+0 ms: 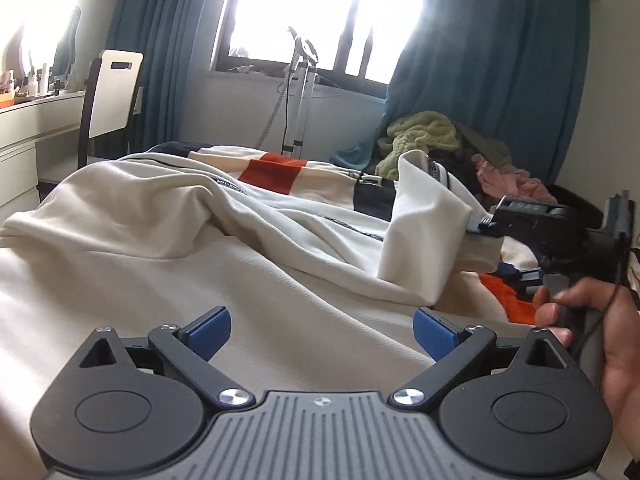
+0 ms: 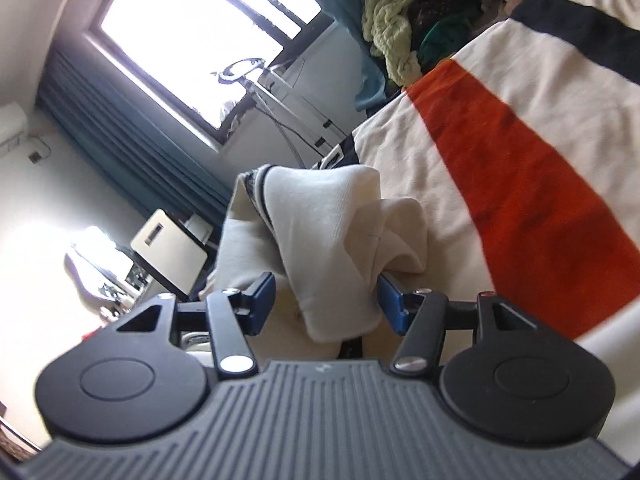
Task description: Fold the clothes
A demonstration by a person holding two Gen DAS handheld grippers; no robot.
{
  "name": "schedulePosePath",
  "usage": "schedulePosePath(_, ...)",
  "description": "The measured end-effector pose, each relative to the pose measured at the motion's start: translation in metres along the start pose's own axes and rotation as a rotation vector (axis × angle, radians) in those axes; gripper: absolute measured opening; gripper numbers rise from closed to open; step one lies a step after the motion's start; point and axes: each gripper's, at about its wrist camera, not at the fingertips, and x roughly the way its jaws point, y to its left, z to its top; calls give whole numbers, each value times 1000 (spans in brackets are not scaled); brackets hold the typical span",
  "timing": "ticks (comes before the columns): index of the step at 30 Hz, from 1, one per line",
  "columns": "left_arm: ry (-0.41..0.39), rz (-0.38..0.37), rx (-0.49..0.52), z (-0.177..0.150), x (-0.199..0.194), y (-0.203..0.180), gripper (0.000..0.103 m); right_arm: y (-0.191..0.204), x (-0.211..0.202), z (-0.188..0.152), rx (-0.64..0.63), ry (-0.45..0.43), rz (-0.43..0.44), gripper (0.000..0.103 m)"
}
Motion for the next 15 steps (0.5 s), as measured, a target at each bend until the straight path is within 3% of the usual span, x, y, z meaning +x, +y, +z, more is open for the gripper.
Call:
schedulePosePath(1, -1, -1, -4, 0, 2, 1, 99, -3, 5, 1, 13, 3, -7, 30)
schedulePosePath(4, 5, -2, -26, -2, 6, 3, 99, -14, 14, 9, 53, -20, 7, 14)
schedulePosePath(8, 33, -7, -62, -5, 14, 6, 99, -23, 5, 27, 100, -109, 39, 11)
schedulePosePath(15, 29, -19, -63, -7, 15, 3, 99, -35, -51, 79, 201, -388, 130, 10)
